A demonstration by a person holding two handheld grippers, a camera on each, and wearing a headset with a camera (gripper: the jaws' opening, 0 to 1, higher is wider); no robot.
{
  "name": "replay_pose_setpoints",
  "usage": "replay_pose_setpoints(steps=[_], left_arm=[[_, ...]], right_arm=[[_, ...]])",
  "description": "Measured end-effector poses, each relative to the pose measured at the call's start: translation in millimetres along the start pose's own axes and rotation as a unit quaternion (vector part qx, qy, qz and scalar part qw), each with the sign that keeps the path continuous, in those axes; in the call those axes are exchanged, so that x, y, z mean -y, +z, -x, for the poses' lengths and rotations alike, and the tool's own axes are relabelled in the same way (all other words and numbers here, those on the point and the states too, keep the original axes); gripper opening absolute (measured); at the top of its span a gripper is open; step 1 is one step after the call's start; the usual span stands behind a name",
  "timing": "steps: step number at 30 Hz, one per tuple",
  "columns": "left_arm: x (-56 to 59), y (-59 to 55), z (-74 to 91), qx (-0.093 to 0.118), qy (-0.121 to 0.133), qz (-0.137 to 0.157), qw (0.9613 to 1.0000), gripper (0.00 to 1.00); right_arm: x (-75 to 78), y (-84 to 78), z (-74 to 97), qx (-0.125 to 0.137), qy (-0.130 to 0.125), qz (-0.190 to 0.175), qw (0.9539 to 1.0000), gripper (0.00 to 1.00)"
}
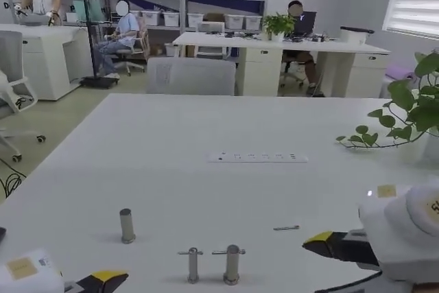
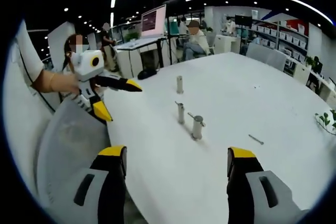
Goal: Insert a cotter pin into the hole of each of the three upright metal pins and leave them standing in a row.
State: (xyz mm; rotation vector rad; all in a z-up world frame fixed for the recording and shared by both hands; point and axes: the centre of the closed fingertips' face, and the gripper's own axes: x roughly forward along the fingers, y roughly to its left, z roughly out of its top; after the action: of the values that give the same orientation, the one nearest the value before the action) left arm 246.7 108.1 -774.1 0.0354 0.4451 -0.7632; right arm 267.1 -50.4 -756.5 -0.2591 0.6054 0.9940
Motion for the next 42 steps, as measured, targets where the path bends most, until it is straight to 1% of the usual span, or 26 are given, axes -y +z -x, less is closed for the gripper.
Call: replay_pose_setpoints(steps=[2,5,8,13,17,18,19,23,26,31,37,38,41,42], left_arm=[[-1.3,-0.2,1.2,-0.001,0.001,0.001,1.0000,0.77],[-3.1,0.8,2.3,-0.001,0.003,0.000,1.0000,0.77],[-7.5,-0.2,2.8,-0.008,0.007,-0.004,0.9999,0.76],[-12.9,0.4,3.5,-0.011,0.012,-0.006,0.9998,0.75],[-18.0,4.6,3.1,-0.011,0.015,-0.012,0.9998,0.74],[-19.5,6.1,3.0,-0.010,0.016,-0.013,0.9997,0.74],[-21.7,7.7,3.2,-0.009,0.017,-0.014,0.9997,0.74],[-32.5,16.4,4.6,-0.003,0.029,-0.019,0.9994,0.72],[-40.4,21.1,4.7,-0.003,0.036,-0.025,0.9990,0.71],[-60.3,27.3,2.7,-0.003,0.056,-0.029,0.9980,0.68],[-78.6,30.4,-1.4,-0.004,0.070,-0.028,0.9972,0.64],[-83.3,31.6,-2.5,-0.001,0.074,-0.022,0.9970,0.63],[-92.7,32.9,-4.6,-0.003,0.084,-0.024,0.9962,0.60],[-98.4,33.9,-5.3,-0.001,0.090,-0.018,0.9957,0.59]], right_arm=[[-0.6,-2.5,2.1,-0.001,-0.005,-0.002,1.0000,0.82],[-2.8,-4.4,5.3,0.006,-0.012,-0.007,0.9999,0.82],[-4.1,-7.3,6.6,0.004,-0.020,-0.005,0.9998,0.83],[-3.9,-10.2,7.8,0.010,-0.031,-0.008,0.9994,0.84],[-5.0,-16.5,8.5,0.005,-0.043,0.008,0.9990,0.84],[-5.4,-17.5,8.7,0.004,-0.043,0.006,0.9990,0.84],[-5.4,-18.7,9.2,0.006,-0.043,-0.003,0.9991,0.84],[-4.8,-20.5,11.8,0.014,-0.050,-0.013,0.9985,0.84],[-6.3,-22.2,12.9,0.019,-0.051,-0.021,0.9983,0.84],[-8.4,-21.7,13.3,0.030,-0.055,-0.034,0.9975,0.84],[-9.9,-20.7,14.7,0.037,-0.061,-0.040,0.9967,0.84],[-9.8,-20.6,15.2,0.038,-0.063,-0.042,0.9964,0.84],[-9.7,-19.8,15.8,0.041,-0.065,-0.043,0.9961,0.84],[-9.5,-19.8,16.1,0.041,-0.067,-0.045,0.9959,0.84]])
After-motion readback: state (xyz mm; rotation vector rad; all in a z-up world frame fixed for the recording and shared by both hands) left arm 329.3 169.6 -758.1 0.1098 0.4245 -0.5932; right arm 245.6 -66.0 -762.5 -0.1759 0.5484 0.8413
